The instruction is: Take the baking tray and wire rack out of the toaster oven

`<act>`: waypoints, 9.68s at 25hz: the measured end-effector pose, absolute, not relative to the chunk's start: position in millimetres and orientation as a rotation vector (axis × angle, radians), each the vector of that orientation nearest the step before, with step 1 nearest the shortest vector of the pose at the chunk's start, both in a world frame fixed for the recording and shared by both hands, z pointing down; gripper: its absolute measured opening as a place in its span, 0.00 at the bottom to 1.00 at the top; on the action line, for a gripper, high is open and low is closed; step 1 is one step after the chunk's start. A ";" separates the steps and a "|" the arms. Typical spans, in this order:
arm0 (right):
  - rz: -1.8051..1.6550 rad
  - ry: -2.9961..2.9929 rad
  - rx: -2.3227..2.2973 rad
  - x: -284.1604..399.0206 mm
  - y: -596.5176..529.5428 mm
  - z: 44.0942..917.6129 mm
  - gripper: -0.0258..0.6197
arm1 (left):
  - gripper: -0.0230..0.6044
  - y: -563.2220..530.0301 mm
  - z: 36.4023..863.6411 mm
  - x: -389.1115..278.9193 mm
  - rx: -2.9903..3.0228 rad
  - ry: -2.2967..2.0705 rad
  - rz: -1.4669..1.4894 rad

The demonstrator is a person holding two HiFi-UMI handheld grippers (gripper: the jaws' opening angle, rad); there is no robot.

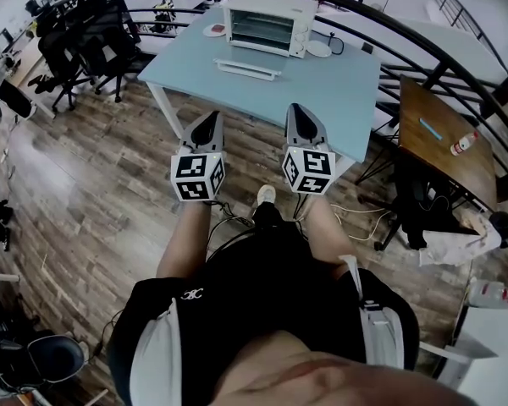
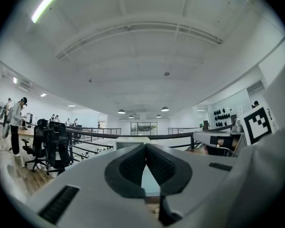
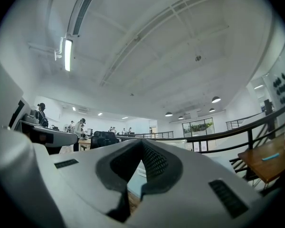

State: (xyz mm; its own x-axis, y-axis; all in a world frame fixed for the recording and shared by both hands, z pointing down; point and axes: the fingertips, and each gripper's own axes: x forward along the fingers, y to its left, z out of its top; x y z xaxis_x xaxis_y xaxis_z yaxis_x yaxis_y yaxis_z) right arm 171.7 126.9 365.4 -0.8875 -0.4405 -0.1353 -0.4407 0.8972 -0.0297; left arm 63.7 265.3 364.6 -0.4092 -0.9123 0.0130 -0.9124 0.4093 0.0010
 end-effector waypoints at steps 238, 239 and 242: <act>-1.386 1.757 -1.231 230.8 -231.6 649.2 0.09 | 0.12 -214.6 639.4 -32.3 1.701 -1.042 -0.451; -1.388 1.748 -1.244 236.2 -231.0 651.8 0.09 | 0.12 -216.3 641.9 -27.1 1.702 -1.035 -0.440; -1.413 1.723 -1.274 246.1 -228.6 661.9 0.09 | 0.12 -218.1 651.2 -17.3 1.688 -1.031 -0.421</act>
State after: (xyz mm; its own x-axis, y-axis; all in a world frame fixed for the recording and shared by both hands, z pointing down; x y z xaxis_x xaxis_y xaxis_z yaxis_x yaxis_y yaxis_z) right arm 246.1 -228.6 661.9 -0.3860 -0.9121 0.1381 -0.3135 -0.0111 -0.9495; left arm -17.3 -218.1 651.2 0.5646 -0.7984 0.2094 -0.4238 -0.0627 0.9036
